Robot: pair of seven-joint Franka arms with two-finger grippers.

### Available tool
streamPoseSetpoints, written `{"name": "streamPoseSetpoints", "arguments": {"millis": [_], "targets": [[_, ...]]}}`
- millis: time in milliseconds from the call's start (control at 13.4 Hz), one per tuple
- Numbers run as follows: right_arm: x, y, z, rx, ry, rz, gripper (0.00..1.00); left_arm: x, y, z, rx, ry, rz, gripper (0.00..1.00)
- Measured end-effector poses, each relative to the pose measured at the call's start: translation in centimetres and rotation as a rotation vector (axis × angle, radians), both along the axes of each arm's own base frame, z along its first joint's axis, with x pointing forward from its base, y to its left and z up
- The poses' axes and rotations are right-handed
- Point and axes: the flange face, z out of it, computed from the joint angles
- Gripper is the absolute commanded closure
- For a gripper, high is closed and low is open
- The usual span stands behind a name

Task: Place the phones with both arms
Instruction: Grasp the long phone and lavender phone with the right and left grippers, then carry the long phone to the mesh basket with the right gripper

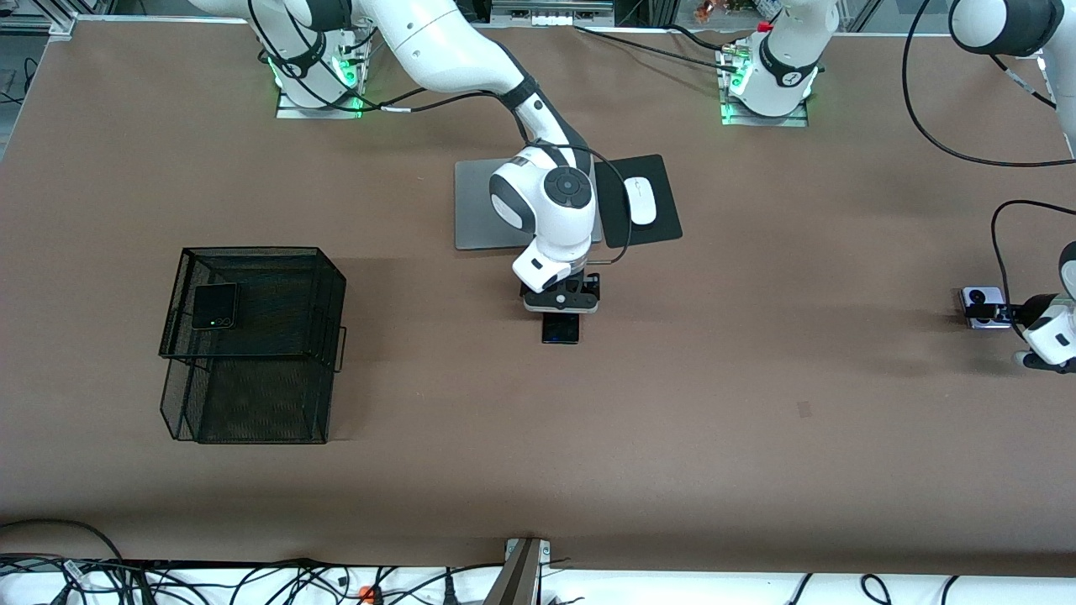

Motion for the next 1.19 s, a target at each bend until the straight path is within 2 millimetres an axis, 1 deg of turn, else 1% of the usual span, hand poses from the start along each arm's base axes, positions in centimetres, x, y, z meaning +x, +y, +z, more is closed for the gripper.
{"name": "streamPoseSetpoints", "arguments": {"millis": [149, 299, 373, 448, 597, 672, 746, 896, 970, 1119, 1194], "targets": [[-0.2, 0.1, -0.7, 0.000, 0.000, 0.005, 0.00, -0.4, 0.6, -0.2, -0.002, 0.002, 0.007, 0.00], [-0.7, 0.4, -1.2, 0.000, 0.008, 0.011, 0.00, -0.8, 0.7, -0.7, -0.009, 0.012, 0.010, 0.00], [-0.8, 0.5, -1.3, 0.002, 0.009, 0.013, 0.02, -1.0, 0.7, -1.1, -0.012, 0.018, 0.011, 0.00], [-0.8, 0.6, -1.3, 0.006, 0.006, 0.014, 0.25, -1.3, 0.7, -1.4, -0.015, 0.023, 0.014, 0.00], [-0.8, 0.6, -1.2, 0.011, 0.002, 0.016, 0.83, -1.8, 1.2, -1.7, -0.019, 0.030, 0.024, 0.00], [-0.8, 0.6, -1.2, 0.012, 0.000, 0.017, 0.98, -2.1, 1.3, -1.8, -0.021, 0.032, 0.027, 0.00], [-0.7, 0.7, -1.1, 0.014, -0.001, 0.018, 1.00, -2.2, 1.4, -1.8, -0.022, 0.034, 0.028, 0.00], [-0.6, 0.7, -0.9, 0.018, -0.005, 0.017, 1.00, -2.2, 1.4, -2.0, -0.023, 0.035, 0.029, 0.00], [-0.5, 0.8, -0.5, 0.024, -0.010, 0.017, 1.00, -2.3, 1.5, -2.2, -0.021, 0.031, 0.030, 0.00], [-0.2, 0.9, 1.0, 0.028, -0.011, 0.013, 1.00, -2.2, 1.6, -2.6, -0.013, 0.017, 0.041, 0.00], [0.0, 1.0, 2.2, 0.023, -0.006, 0.008, 1.00, -2.2, 1.7, -2.8, -0.008, 0.011, 0.050, 0.00]]}}
